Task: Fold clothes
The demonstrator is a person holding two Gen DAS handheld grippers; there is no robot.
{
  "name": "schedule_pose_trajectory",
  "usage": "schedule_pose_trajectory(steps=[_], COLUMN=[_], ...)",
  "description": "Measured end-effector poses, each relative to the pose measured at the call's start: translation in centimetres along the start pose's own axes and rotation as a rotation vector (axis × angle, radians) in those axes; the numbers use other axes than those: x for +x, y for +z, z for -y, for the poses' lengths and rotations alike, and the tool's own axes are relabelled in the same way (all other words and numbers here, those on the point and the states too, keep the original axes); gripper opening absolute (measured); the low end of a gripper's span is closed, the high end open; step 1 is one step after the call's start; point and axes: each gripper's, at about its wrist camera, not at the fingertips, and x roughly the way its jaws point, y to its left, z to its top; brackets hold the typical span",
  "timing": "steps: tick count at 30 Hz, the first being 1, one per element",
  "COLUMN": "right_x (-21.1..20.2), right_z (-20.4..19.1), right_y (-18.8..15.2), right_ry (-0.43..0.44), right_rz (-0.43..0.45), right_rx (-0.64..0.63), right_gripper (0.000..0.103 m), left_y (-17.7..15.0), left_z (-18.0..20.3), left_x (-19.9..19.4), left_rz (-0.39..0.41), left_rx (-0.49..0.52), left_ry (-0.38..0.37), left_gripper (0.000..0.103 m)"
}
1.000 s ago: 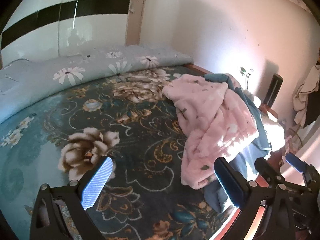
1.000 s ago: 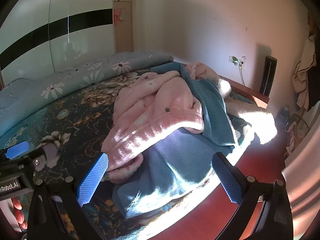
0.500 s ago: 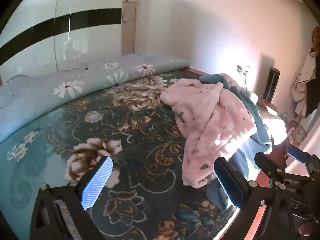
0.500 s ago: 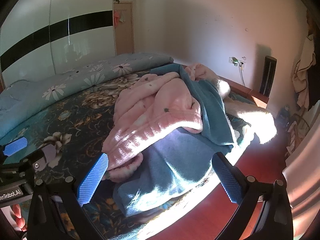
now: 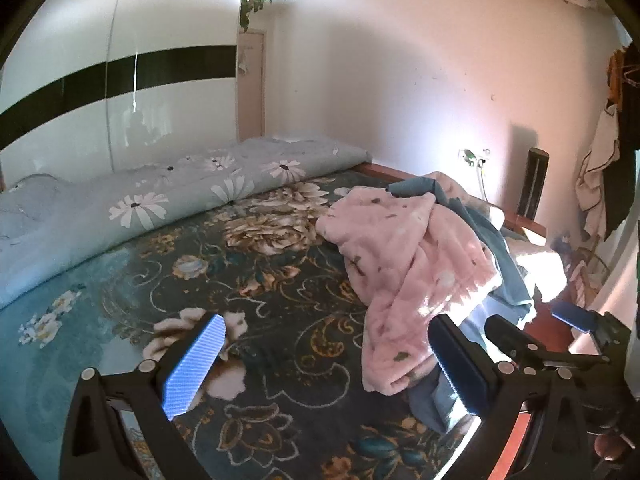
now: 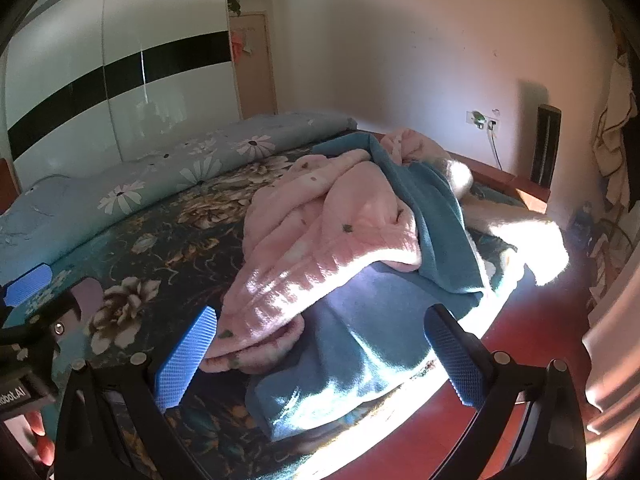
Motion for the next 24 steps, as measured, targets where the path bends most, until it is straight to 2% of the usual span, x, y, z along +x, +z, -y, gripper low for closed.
schedule_pose_trajectory(steps=[8,18,24], right_x=[0.4,0.9,1.6], right_z=[-0.4,-0.1,0.4], right_y=[0.0,-0.1,0.2], right_ry=[0.020,0.031,0.044], right_rz=[0.005,0.011,-0.003], right_rx=[0.005,0.012,0.013], right_gripper=[0.103,0.103,0.103], left_y=[-0.2,-0.5,-0.5], left_z=[-0.9,-0.3,-1.7], left_x=[0.8,0.7,0.3], left_rz=[-0.053,-0.030,-0.004], left_rx=[-0.028,0.037,0.013], left_ry=[-0.007,0.010,0.003], left_gripper=[0.103,0.103,0.103])
